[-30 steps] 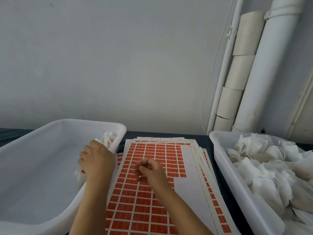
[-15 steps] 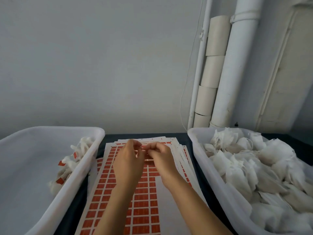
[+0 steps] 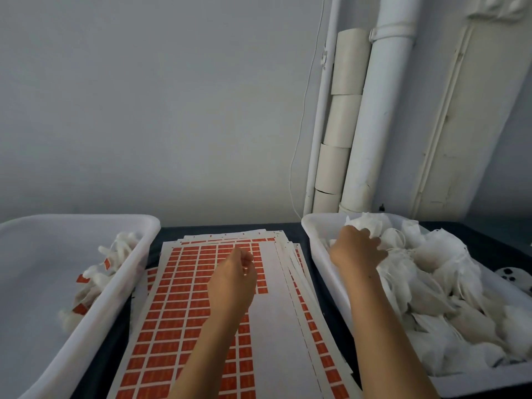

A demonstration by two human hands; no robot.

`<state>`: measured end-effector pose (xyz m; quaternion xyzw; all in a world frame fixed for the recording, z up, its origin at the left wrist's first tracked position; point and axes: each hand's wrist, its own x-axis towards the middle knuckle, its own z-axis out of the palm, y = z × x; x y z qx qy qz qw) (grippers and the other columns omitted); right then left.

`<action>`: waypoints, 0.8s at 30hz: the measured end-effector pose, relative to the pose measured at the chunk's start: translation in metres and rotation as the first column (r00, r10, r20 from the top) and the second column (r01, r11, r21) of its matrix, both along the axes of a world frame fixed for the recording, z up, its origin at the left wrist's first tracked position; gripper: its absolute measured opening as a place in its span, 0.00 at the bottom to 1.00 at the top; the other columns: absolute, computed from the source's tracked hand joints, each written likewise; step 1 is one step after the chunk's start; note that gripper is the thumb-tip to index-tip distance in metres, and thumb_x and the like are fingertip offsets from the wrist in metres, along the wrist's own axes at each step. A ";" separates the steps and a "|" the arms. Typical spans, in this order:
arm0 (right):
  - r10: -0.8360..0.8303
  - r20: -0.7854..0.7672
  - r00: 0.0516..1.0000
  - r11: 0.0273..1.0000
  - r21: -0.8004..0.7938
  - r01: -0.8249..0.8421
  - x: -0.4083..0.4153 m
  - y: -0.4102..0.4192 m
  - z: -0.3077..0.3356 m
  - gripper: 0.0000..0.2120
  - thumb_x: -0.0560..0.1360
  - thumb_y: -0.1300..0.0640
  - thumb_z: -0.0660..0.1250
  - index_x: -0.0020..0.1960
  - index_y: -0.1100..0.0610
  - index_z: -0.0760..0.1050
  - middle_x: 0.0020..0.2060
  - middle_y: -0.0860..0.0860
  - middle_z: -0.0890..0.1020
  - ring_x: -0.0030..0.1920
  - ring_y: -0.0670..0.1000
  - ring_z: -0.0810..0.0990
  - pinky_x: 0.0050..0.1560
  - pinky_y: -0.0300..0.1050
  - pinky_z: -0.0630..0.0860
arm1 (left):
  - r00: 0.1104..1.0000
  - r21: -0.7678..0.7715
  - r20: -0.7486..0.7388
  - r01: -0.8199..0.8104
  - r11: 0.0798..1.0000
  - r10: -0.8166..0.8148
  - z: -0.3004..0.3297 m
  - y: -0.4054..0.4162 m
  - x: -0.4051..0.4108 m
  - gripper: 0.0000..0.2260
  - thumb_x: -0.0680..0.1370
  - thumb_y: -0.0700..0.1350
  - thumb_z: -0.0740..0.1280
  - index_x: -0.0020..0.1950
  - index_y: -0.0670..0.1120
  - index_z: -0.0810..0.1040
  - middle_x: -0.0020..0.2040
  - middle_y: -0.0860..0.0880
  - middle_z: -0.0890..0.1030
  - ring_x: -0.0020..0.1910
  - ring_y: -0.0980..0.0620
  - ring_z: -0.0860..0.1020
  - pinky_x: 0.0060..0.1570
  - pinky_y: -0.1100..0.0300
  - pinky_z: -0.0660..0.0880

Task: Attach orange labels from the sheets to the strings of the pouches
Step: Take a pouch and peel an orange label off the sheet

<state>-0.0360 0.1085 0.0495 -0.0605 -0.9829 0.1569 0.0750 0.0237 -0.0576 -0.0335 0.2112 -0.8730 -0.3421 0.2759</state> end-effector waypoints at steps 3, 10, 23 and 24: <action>-0.052 0.056 0.997 0.996 0.074 0.048 -0.002 0.003 -0.010 0.15 0.77 0.53 0.60 0.63 0.55 0.69 0.63 0.57 0.70 0.66 0.59 0.65 0.66 0.56 0.60 | 1.000 -0.004 -0.006 -0.002 1.000 0.002 -0.002 0.000 0.001 0.08 0.79 0.46 0.65 0.57 0.51 0.75 0.51 0.54 0.80 0.42 0.58 0.75 0.37 0.70 0.71; -0.030 -0.027 0.999 0.998 -0.047 0.029 -0.003 0.006 -0.019 0.13 0.78 0.58 0.60 0.61 0.58 0.71 0.55 0.55 0.77 0.57 0.56 0.75 0.59 0.49 0.69 | 1.000 0.004 -0.003 0.003 1.000 -0.003 -0.007 -0.005 0.003 0.08 0.79 0.47 0.64 0.58 0.50 0.75 0.51 0.55 0.79 0.42 0.58 0.76 0.38 0.70 0.72; 0.404 -0.443 0.800 0.421 -0.687 -0.593 0.013 -0.042 0.002 0.15 0.72 0.63 0.69 0.57 0.53 0.73 0.45 0.45 0.80 0.40 0.41 0.79 0.34 0.31 0.76 | 0.918 0.416 -0.340 0.343 0.842 -0.206 -0.001 -0.013 0.023 0.15 0.77 0.53 0.62 0.63 0.54 0.68 0.57 0.58 0.75 0.51 0.60 0.77 0.36 0.73 0.74; 0.470 -0.418 0.777 0.365 -0.710 -0.603 0.015 -0.047 -0.004 0.14 0.72 0.63 0.70 0.55 0.53 0.74 0.44 0.45 0.81 0.40 0.40 0.80 0.34 0.31 0.77 | 0.880 0.443 -0.417 0.415 0.795 -0.227 -0.001 -0.014 0.027 0.17 0.76 0.55 0.61 0.64 0.54 0.67 0.58 0.59 0.74 0.52 0.59 0.78 0.37 0.71 0.76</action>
